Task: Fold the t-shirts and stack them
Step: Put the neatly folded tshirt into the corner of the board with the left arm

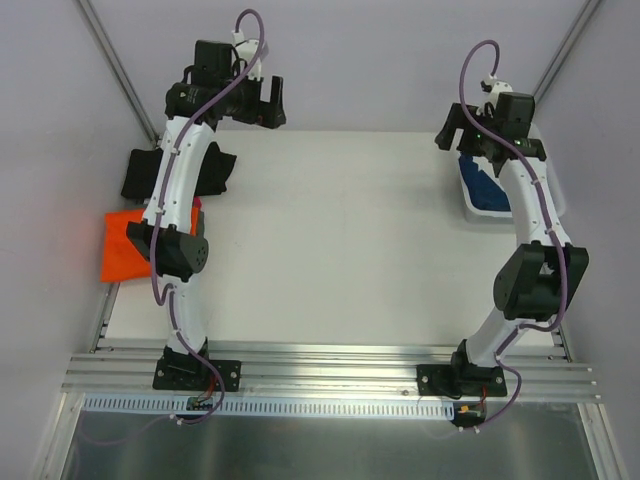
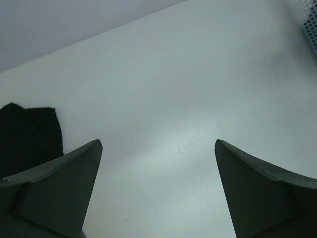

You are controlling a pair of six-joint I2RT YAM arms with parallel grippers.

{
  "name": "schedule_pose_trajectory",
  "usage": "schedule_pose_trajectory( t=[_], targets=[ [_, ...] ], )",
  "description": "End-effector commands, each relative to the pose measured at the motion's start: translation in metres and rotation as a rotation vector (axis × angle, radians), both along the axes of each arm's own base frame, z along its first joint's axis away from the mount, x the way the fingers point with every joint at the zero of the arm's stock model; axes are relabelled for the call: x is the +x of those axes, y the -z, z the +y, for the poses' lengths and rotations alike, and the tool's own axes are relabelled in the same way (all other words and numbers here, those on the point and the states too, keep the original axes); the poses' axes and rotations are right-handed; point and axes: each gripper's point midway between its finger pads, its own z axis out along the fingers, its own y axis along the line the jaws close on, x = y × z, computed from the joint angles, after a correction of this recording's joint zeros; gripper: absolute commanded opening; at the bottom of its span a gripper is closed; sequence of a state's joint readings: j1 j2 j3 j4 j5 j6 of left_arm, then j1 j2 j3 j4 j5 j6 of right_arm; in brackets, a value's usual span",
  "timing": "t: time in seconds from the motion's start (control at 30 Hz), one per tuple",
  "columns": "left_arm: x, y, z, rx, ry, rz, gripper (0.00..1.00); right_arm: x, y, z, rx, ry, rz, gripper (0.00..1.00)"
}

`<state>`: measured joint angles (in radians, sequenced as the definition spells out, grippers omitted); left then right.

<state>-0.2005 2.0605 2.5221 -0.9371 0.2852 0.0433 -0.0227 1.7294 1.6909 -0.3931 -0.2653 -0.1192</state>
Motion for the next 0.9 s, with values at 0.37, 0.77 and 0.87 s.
schedule_pose_trajectory(
  t=[0.37,0.77,0.87],
  targets=[
    [0.018,0.034,-0.078,-0.045,0.164,-0.020,0.93,0.004,0.063,-0.052,-0.372,-0.076,0.108,0.96],
    [0.045,0.077,-0.051,-0.077,0.080,0.064,0.93,-0.027,0.067,-0.079,-0.413,-0.042,0.287,1.00],
    [0.049,0.076,-0.048,-0.059,0.059,0.050,0.94,-0.031,0.060,-0.095,-0.450,0.091,0.307,0.97]
  ],
)
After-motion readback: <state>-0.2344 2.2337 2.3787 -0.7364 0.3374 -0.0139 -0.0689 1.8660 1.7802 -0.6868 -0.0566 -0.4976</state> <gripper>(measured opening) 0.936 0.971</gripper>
